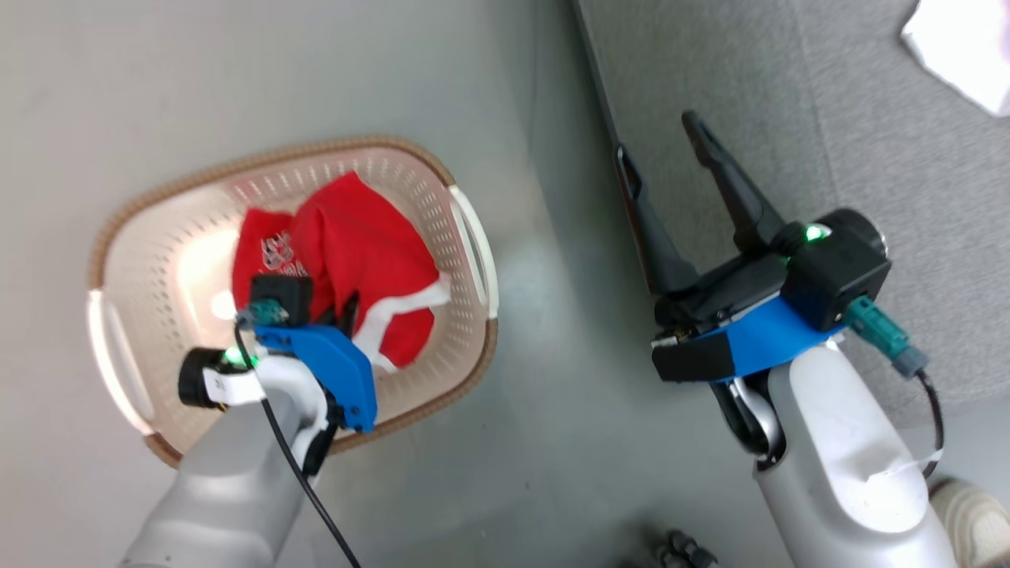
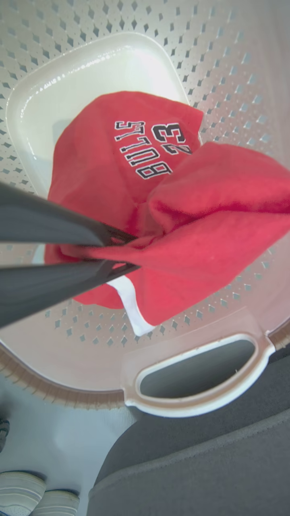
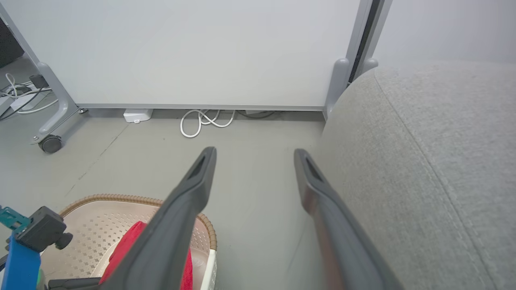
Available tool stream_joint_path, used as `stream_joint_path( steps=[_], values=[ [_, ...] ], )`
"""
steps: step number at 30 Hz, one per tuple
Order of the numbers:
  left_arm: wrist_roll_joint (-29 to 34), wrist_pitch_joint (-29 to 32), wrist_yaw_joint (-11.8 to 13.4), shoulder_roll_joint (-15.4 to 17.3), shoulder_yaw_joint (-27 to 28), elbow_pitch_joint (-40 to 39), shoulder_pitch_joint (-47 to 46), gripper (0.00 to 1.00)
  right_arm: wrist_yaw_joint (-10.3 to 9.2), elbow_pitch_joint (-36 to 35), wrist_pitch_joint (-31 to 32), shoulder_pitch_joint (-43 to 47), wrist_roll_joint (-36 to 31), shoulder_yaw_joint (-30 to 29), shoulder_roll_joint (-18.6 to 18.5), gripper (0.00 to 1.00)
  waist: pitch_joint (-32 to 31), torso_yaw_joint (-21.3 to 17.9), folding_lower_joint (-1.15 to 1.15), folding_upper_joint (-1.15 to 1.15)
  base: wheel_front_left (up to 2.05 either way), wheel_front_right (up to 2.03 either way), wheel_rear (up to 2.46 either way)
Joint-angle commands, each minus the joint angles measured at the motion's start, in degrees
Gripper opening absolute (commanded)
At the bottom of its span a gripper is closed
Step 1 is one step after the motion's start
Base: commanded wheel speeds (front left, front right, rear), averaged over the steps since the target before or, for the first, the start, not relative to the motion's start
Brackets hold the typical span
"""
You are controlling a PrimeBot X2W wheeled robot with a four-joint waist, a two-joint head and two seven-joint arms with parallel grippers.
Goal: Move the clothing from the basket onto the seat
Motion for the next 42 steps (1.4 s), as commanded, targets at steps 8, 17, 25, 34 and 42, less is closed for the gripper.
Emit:
stream_joint_path(
  steps=[8,17,25,34,42],
  values=[
    [-2.82,-1.46,-0.05,-2.27,-3.44,-2.35,6.86,0.00,0.02,4.57,0.53,5.56,-1.84,-0.10,-0.02,1.00,-19.91,5.86,0.00,-0.01,0.00,0.00,0.00],
    [-4.43,-2.74,-0.05,-3.58,-9.82,-8.33,9.12,0.00,0.01,4.80,4.04,12.44,-1.89,-1.80,-1.78,1.00,-31.65,10.66,0.00,-0.01,0.00,0.00,0.00],
    [-6.35,-4.55,-0.05,-4.45,-14.16,-14.22,6.72,0.00,0.01,3.03,6.89,18.84,-1.06,-3.03,-2.21,1.00,-38.96,14.16,0.00,-0.01,0.00,0.00,0.00],
    [-8.82,-5.20,-0.05,-5.06,-16.82,-19.87,2.18,0.00,0.02,0.93,9.09,22.75,-0.75,-3.21,-1.89,1.00,-43.55,16.49,0.00,-0.01,0.00,0.00,0.00],
    [-10.41,-5.34,-0.05,-5.47,-19.29,-22.42,-3.64,0.00,0.01,-0.18,10.08,23.49,-0.64,-2.96,-1.56,1.00,-44.90,17.43,0.00,-0.01,0.00,0.00,0.00]
  ],
)
